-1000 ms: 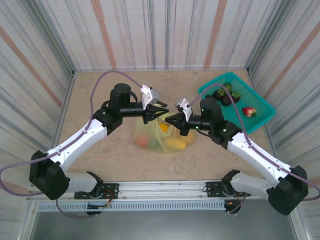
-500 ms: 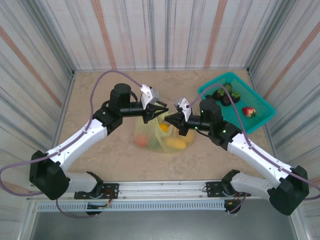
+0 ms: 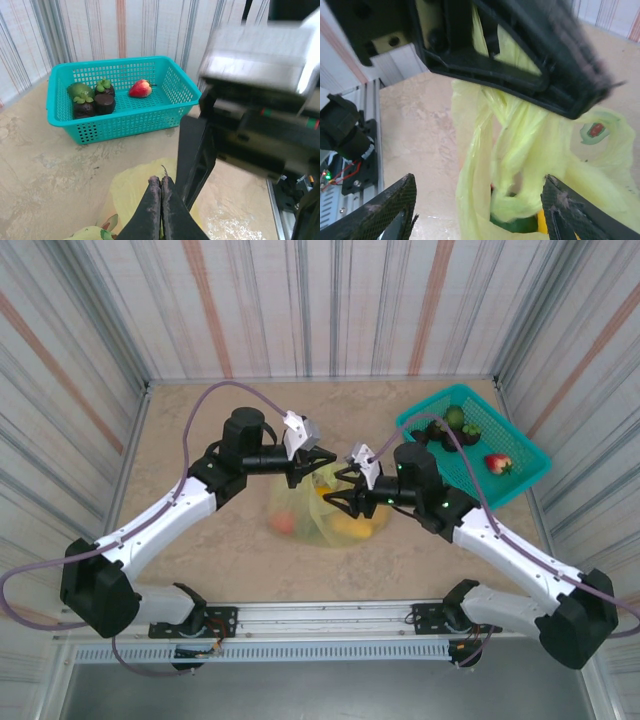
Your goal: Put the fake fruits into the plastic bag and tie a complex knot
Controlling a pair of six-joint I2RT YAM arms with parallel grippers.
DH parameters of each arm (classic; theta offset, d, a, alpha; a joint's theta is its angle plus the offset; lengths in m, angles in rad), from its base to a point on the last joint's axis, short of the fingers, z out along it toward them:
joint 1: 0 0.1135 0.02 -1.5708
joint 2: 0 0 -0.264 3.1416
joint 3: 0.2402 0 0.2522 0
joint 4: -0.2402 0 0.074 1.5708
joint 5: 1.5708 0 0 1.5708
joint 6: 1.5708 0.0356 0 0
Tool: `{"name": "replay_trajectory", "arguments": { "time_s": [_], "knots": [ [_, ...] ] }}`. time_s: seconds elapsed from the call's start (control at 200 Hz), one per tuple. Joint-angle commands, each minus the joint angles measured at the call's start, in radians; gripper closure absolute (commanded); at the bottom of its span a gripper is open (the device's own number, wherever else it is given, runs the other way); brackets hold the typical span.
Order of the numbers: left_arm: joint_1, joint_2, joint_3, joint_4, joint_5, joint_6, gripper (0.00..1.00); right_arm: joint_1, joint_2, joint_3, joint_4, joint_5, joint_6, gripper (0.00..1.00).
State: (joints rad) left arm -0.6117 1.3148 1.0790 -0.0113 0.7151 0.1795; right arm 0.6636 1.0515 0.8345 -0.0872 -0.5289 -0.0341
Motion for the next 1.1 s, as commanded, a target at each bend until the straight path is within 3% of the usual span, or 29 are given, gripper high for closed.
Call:
{"name": "replay_trajectory", "arguments": {
  "time_s": [0.0,0.145,0.276,0.446,0.711,1.097],
  "knots": [
    [-0.002,-0.010,0.015,-0.005,0.033,0.061,1.00,-0.055,-0.096,0.074,-0.141,-0.120,-0.048,0.34],
    [-0.002,-0.021,0.013,-0.002,0.049,0.111,1.00,-0.164,-0.178,0.087,-0.171,-0.249,-0.009,0.40],
    [-0.003,-0.041,-0.026,0.061,0.085,0.154,1.00,-0.207,-0.141,0.094,-0.198,-0.251,-0.128,0.41],
    [-0.004,-0.040,-0.022,0.049,0.114,0.182,1.00,-0.206,0.009,0.078,-0.063,-0.228,-0.274,0.31],
    [-0.012,-0.048,-0.019,0.014,0.132,0.234,1.00,-0.195,0.189,0.162,-0.047,-0.259,-0.411,0.31],
    [-0.020,-0.038,-0.010,0.002,0.143,0.243,1.00,-0.142,0.317,0.235,-0.023,-0.287,-0.434,0.33]
  ]
}}
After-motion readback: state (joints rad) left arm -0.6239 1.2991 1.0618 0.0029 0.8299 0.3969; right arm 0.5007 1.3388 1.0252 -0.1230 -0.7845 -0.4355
